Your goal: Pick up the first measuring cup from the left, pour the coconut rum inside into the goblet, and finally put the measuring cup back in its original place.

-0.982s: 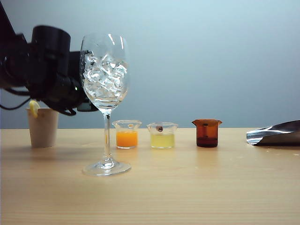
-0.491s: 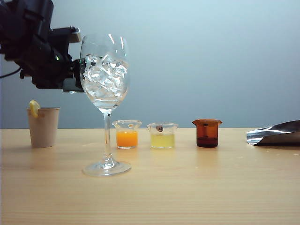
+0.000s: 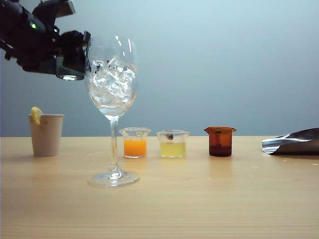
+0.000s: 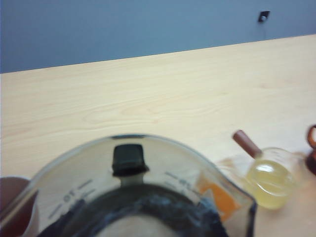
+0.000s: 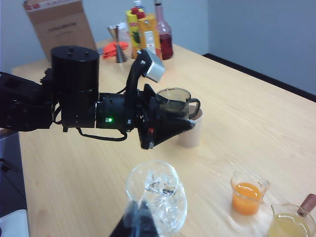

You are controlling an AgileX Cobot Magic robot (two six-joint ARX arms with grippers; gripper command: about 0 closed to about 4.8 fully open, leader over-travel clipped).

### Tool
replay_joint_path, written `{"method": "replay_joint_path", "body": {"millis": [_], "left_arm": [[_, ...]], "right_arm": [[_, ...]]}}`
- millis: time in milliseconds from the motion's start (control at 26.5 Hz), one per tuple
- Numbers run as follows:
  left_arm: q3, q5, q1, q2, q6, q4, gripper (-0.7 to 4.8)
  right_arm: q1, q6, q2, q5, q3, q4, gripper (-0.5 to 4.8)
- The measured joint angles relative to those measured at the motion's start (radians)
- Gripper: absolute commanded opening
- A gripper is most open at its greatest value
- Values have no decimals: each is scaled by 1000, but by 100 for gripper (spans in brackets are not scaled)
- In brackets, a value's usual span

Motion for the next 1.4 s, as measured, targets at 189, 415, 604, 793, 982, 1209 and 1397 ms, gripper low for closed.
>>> {"method": "replay_joint_path", "body": {"millis": [189,415,604,793,982,1209,1397], "left_arm": [[0,32,0,-79,69,-88,206],[1,77,0,-133,102,-153,206],[1,157,0,-146,120,-190,206],[1,237,-1,-163,121,-186,205],[1,248,0,-172,212,-187,206],[1,278,-2,-173,255,-185,205],[1,295,-16,-174,255,-162,205]], "right_arm": [[108,4,33,138,95,-179,-9],[226,3,75,226,121,-244,-9],[280,3,85,264,121,-245,-9],[311,3,87,297,121,-246,-9],[312,8,88,306,121,-246,-9],[312,10,88,307,121,-246,-9],[312,10,88,306,121,-246,-9]]}}
